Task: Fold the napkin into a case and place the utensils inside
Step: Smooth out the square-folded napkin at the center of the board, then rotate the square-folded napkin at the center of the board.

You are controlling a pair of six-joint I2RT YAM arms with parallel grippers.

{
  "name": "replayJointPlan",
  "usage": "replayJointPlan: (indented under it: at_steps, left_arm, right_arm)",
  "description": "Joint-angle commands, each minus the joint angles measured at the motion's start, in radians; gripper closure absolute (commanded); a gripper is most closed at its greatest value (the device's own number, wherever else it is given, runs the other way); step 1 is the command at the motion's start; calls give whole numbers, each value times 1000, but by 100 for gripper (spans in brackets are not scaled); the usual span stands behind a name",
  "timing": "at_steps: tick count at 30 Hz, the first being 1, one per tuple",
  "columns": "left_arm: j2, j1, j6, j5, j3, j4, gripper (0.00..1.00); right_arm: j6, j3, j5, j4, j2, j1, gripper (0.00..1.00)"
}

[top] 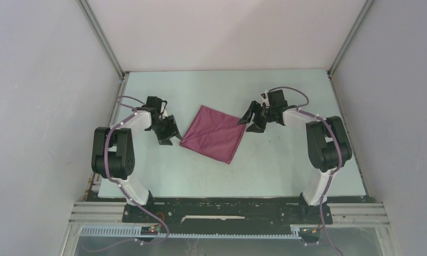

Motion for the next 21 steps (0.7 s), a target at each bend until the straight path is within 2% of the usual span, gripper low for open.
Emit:
replayJointPlan:
  at_steps: [1,4,6,13,17,21]
  left_arm:
    - [-46,-4,20,47,-1,33,36]
    - [-10,-15,17,94,24,37,36]
    - [20,-18,11,110,34,39,41]
    - [95,-16,34,59,36,-1,44]
    - [134,1,28,79,45,1,64]
    - [131,8,18,81,37,15,72]
  right_arm:
    - [-58,-107,5,-84,-109,25,30]
    - [-4,-197,-33,-2,-149,74,31]
    - [39,-256,-47,52,-164,111,33]
    - [142,-381,-22,153,-196,196,33]
    - [162,-433,26,197,-230,225,35]
    - [132,-443,45,178,-249,213,36]
